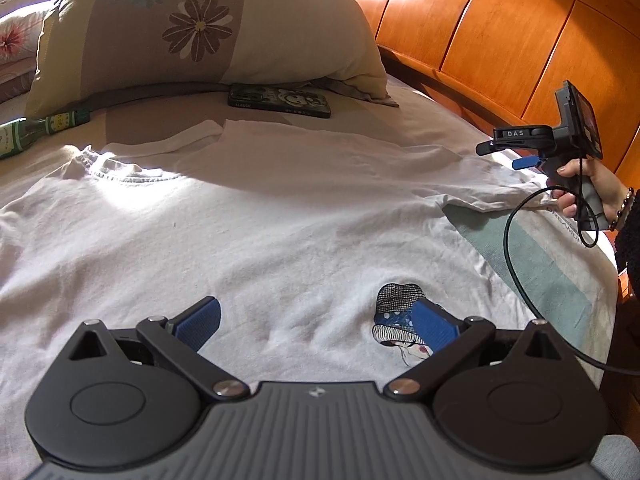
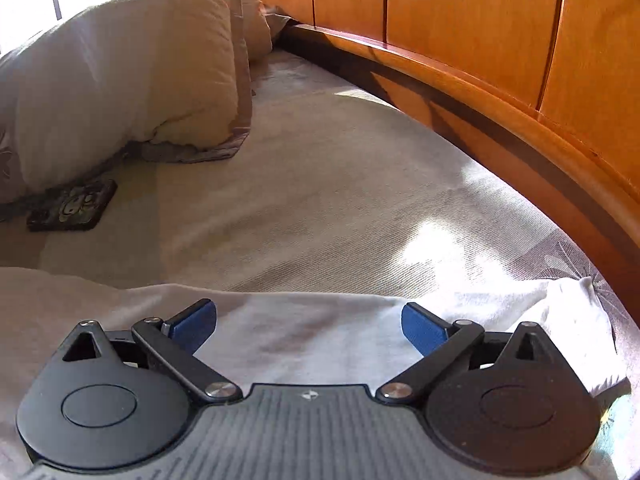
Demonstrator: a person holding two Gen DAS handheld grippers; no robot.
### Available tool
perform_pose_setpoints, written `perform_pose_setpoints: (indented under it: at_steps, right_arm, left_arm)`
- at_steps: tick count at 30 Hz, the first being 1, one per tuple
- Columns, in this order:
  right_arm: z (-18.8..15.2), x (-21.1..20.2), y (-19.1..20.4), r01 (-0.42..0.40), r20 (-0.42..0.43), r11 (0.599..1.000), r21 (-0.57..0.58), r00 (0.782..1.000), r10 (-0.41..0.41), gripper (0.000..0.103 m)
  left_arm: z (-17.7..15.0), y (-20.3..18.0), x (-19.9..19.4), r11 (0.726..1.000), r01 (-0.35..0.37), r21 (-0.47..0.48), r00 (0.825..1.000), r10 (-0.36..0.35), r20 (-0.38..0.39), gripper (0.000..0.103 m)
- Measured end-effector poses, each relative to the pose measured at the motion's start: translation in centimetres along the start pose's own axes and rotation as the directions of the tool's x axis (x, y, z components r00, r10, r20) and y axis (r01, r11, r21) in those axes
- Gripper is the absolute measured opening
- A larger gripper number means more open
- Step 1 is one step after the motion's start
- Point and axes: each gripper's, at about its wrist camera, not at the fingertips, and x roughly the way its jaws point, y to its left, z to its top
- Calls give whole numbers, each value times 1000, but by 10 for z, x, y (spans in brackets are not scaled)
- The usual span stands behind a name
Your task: Fold clothes
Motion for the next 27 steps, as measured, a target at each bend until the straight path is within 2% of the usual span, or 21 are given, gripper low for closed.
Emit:
perform_pose_setpoints:
  at_steps: [4,6,7,9,12,14,16,19,21,23,27]
  right_arm:
    - [-32,-14,5,85,13,992,-89,996,-85,103]
    - [-48,-11,-16,134,-26,988,-77,990,-136,103]
    - [-52,-14,-31,126,-9,991,-38,992,-126,103]
    - [-56,-25,-58,176,21,983,51,984,-178,103]
    - [-51,-30,-77,258,-49,949,183,966,-253,103]
    - [-49,-38,-71,171,-21,960,220,985,-171,103]
    - [-47,-45,-45,94,23,979,180,995,-100,103]
    - [-44,-49,-2,-50,79,991,127,996,40,103]
    - [-43,-45,24,-143,96,984,103,986,133,103]
    - [-45,-36,44,-163,101,984,74,983,156,103]
    - [-57,-11,63,-72,63,996,55,996,68,103]
  left_arm:
    - [-1,-4,-5,1000,3,5,1000,-3,-3,101]
    - [-2,-3,-8,1000,-3,3,1000,3,-8,101]
    - [-2,-3,-9,1000,-6,3,1000,6,-11,101]
    - [-3,-2,-11,1000,-11,1,1000,11,-16,101]
    - [-4,-1,-15,1000,-20,0,1000,20,-24,101]
    - [-3,-1,-16,1000,-28,-3,999,28,-31,101]
    - [0,-4,-18,999,-35,4,999,35,-31,101]
    - [5,-7,-20,999,-34,-3,999,33,-33,101]
    - [13,-9,-21,1000,-24,-14,999,23,-38,101]
    - [23,-11,-19,1000,-11,-25,999,10,-44,101]
    - [57,-17,-6,998,42,-55,998,-45,-46,101]
